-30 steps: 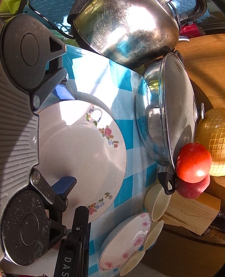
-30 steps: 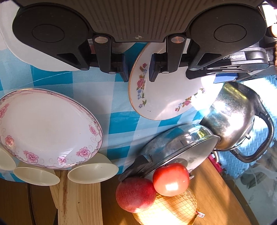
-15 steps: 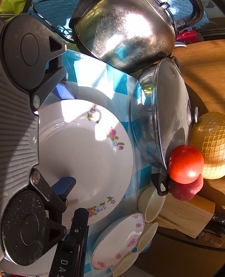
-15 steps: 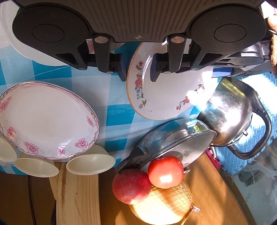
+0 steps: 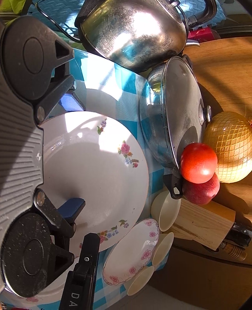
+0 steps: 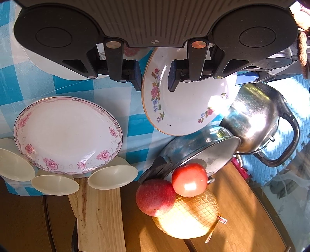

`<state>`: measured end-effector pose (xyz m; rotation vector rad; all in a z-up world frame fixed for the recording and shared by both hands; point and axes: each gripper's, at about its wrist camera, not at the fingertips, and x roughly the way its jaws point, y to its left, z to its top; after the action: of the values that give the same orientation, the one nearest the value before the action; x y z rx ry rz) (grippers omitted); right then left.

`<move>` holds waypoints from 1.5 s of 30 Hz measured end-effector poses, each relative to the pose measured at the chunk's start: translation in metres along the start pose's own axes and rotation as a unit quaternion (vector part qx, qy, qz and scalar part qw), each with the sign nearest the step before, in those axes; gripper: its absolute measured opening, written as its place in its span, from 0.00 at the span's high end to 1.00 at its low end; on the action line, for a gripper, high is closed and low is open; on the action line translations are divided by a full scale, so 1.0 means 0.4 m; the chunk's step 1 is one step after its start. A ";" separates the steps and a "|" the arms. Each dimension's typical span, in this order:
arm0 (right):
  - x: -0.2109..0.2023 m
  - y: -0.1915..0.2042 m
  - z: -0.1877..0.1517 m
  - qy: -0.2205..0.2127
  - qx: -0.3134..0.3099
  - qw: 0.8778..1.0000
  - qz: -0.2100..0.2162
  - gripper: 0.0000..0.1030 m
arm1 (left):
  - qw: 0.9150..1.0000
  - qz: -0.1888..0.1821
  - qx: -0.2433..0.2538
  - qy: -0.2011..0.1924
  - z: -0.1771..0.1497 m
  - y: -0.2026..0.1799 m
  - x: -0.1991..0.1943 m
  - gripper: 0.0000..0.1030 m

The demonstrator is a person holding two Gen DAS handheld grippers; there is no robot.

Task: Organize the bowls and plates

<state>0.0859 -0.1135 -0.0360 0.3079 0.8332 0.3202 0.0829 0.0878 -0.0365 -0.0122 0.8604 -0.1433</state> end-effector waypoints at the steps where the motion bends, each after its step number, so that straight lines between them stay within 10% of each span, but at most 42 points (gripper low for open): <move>1: -0.008 -0.001 -0.001 -0.002 0.001 1.000 -0.001 0.64 | 1.000 -0.002 0.003 0.000 -0.002 -0.005 -0.003 0.14; 45: -0.255 -0.165 -0.150 -0.028 0.096 0.991 -0.092 0.64 | 0.990 -0.072 0.118 0.014 -0.079 -0.286 -0.034 0.14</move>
<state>-0.0137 -0.2052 -0.0315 0.4153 0.8311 0.0589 0.0362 -0.0221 -0.0389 0.1489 0.8667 -0.3806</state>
